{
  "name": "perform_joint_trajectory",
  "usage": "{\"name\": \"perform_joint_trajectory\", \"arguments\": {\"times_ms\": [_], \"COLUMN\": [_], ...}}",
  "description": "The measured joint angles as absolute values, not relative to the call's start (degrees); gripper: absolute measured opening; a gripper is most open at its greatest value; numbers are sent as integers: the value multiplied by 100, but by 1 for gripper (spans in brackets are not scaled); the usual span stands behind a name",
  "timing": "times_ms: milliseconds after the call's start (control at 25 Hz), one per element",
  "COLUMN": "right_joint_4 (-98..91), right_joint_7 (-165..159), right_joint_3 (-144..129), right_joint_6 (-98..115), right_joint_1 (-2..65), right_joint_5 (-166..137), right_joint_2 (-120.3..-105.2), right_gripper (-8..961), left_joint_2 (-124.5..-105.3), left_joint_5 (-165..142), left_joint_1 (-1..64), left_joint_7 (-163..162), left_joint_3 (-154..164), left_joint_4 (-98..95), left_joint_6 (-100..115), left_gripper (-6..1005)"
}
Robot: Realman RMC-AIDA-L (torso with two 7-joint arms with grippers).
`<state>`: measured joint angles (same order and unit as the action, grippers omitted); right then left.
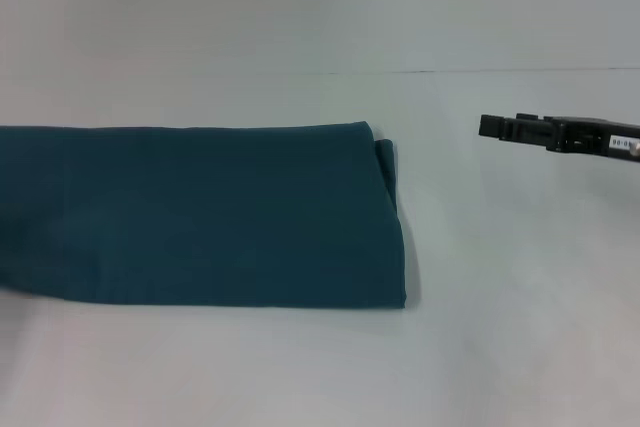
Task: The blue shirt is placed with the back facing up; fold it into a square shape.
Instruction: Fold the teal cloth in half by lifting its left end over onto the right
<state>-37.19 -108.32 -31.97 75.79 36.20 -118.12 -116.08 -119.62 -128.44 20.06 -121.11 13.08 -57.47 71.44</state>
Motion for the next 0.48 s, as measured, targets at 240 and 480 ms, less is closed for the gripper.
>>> {"name": "perform_joint_trajectory", "arguments": {"times_ms": [240,480], "right_joint_4": [-3717,-3755], "right_joint_7": [-10827,-10737], "right_joint_3": [-3187,-3211], "right_joint_6": [7618,7760], "right_joint_1": [3444,3232], "right_joint_5": [-11786,-11804], "right_joint_2": [-11541,-11390], "right_gripper": [913,913], "left_joint_2": [-12336,-12447], "left_joint_5": [-11535,-9951], "left_joint_1": [2503,3057], "left_joint_7": [-11859,-11612], "left_joint_3": [1906,3420], "left_joint_4": [-5668,-4578], "left_joint_6": [8197,8221], "left_gripper": [133,154]}}
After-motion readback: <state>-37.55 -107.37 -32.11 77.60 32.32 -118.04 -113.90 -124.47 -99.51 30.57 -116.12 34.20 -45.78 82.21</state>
